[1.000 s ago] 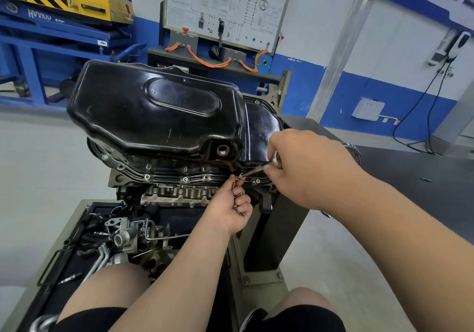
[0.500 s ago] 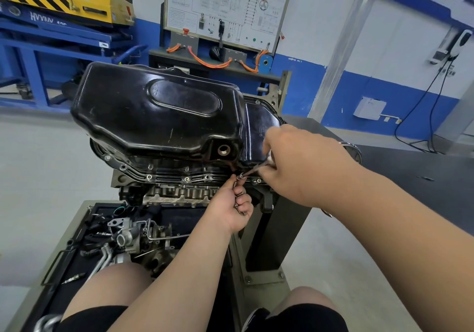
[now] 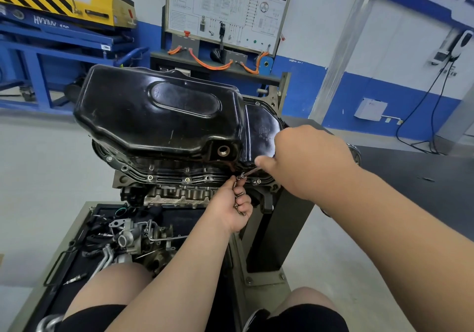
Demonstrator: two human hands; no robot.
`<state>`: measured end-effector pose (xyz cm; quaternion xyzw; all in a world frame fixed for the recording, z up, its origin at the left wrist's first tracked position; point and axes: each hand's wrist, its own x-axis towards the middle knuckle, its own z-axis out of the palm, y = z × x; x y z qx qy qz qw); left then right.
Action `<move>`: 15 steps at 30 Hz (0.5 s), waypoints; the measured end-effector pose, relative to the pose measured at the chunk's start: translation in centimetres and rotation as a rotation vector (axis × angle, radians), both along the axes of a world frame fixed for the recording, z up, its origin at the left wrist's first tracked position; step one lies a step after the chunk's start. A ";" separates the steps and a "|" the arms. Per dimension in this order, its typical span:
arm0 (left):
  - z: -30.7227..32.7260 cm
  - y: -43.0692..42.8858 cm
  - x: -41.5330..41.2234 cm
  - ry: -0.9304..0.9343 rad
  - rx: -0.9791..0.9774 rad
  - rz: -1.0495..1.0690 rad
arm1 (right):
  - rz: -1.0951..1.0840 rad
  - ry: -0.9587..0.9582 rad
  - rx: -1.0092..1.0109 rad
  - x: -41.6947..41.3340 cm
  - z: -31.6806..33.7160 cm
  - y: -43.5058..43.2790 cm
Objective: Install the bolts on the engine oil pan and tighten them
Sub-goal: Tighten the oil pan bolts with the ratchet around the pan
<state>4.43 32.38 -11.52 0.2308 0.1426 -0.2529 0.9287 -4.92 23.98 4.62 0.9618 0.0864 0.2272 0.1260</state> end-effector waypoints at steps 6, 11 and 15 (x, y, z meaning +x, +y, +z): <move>0.1 -0.1 0.0 -0.013 -0.028 0.008 | -0.044 -0.076 -0.035 -0.2 -0.4 0.3; -0.6 0.5 -0.5 -0.051 -0.001 0.005 | -0.060 0.066 0.066 0.3 0.3 -0.7; -1.2 1.2 -1.4 -0.068 -0.062 0.015 | 0.012 0.247 0.248 0.0 0.4 -1.0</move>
